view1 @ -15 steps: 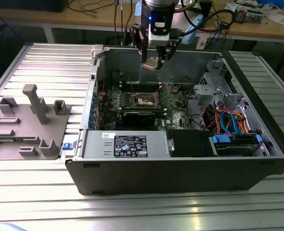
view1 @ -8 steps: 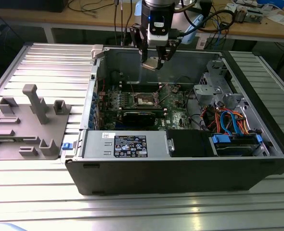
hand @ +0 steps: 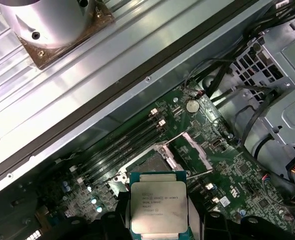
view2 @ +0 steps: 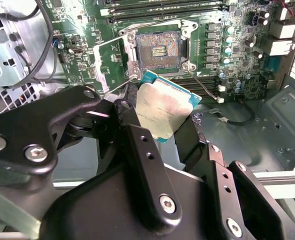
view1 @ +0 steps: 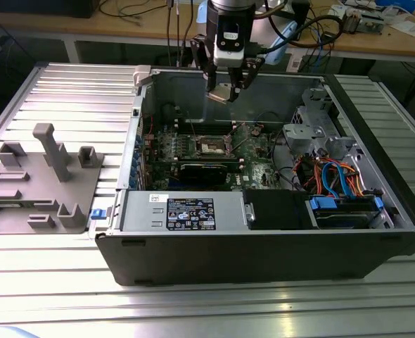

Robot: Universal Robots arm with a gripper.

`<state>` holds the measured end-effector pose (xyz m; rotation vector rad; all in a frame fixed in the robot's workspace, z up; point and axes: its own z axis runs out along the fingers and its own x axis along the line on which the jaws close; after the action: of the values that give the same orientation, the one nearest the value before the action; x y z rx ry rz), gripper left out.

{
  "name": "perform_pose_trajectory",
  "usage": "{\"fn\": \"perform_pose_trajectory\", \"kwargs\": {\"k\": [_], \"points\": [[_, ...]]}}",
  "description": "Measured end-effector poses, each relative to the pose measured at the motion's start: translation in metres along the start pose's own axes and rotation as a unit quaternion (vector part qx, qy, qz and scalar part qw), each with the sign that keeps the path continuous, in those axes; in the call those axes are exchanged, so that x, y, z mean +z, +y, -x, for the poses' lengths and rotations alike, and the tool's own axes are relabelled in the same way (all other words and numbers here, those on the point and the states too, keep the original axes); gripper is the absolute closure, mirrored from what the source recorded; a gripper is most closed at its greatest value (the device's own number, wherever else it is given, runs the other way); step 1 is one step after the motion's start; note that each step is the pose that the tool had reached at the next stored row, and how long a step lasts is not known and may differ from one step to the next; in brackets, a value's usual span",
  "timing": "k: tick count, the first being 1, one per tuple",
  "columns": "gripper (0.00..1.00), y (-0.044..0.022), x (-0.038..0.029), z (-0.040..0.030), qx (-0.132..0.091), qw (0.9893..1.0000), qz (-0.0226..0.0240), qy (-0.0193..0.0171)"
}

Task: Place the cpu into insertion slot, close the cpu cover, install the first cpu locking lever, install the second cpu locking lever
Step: 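Place the cpu into insertion slot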

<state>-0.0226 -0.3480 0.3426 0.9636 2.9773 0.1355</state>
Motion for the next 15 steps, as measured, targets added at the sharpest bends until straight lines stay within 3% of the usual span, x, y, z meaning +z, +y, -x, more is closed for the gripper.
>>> {"fn": "perform_pose_trajectory", "kwargs": {"k": [15], "points": [[0.46, 0.0, 0.0001, 0.0, 0.033, 0.9995, 0.0005, -0.0028]]}}
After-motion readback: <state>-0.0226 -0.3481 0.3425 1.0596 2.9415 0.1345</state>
